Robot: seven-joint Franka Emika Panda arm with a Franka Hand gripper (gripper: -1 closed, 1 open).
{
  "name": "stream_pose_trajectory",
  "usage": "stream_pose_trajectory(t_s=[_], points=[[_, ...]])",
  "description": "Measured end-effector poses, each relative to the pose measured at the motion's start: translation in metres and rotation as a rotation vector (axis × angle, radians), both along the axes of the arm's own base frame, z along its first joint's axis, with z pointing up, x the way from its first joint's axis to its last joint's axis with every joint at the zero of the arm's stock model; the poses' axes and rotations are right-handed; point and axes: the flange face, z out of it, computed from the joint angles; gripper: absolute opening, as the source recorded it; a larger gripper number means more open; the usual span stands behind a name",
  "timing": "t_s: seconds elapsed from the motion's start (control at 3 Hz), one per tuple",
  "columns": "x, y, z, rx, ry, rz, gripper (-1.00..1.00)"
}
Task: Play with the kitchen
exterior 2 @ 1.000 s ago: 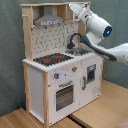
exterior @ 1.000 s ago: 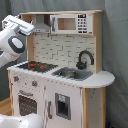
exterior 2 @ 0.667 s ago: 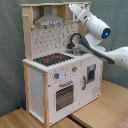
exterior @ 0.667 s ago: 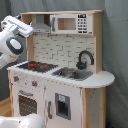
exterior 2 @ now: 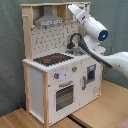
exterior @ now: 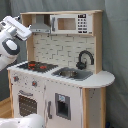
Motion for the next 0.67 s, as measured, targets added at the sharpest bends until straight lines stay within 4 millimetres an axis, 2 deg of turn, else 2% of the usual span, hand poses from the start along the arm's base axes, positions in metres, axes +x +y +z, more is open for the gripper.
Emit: stream_pose_trajectory(t_s=[0.67], points=[[0.0037, 0.0165, -0.0005, 0.141, 0.025, -0.012, 1.00]])
